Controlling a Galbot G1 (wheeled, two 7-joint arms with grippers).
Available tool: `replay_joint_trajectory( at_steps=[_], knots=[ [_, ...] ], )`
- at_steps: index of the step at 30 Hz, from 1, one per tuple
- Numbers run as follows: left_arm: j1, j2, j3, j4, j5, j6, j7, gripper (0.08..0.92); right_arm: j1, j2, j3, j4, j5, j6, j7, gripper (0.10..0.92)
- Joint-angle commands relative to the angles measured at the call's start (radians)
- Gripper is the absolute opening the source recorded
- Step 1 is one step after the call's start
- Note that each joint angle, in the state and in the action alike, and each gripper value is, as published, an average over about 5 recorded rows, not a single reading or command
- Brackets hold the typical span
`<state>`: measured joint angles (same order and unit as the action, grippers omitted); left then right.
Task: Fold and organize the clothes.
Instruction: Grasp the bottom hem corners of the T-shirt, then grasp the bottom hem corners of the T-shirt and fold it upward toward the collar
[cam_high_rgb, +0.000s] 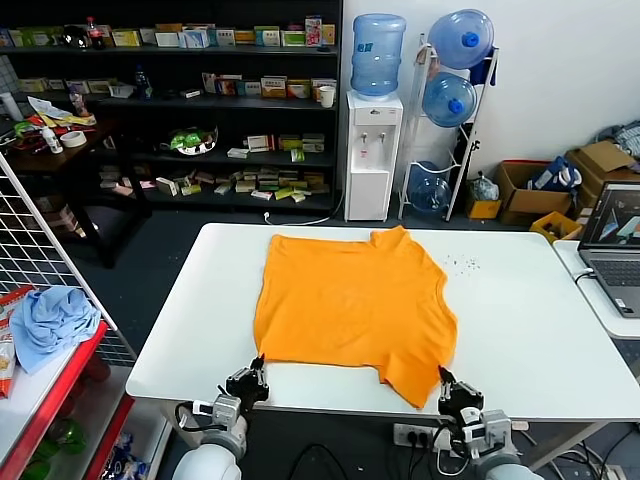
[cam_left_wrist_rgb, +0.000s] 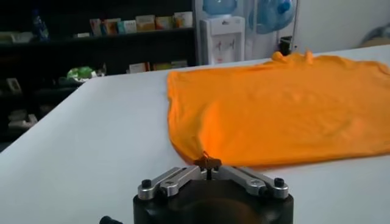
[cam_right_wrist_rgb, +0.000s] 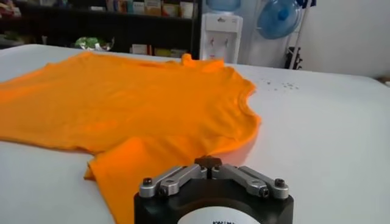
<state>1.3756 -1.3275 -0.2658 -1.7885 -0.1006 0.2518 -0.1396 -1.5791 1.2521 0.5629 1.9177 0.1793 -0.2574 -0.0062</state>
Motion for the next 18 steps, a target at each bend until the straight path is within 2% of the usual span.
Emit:
replay_joint_trajectory(
  at_steps=[1, 10, 18],
  knots=[
    [0.087, 0.015, 0.001, -0.091, 0.029, -0.012, -0.008, 0.095, -0.118, -0.037, 0.037, 0.099, -0.009, 0.005, 0.000, 0.123],
    [0.199, 0.054, 0.004, -0.168, 0.087, -0.038, -0.014, 0.095, -0.223, -0.058, 0.082, 0.187, -0.037, 0.026, 0.029, 0.123],
    [0.086, 0.066, 0.013, -0.140, 0.095, -0.043, -0.015, 0.095, -0.093, -0.082, 0.057, 0.109, -0.038, 0.088, 0.031, 0.123]
  ],
)
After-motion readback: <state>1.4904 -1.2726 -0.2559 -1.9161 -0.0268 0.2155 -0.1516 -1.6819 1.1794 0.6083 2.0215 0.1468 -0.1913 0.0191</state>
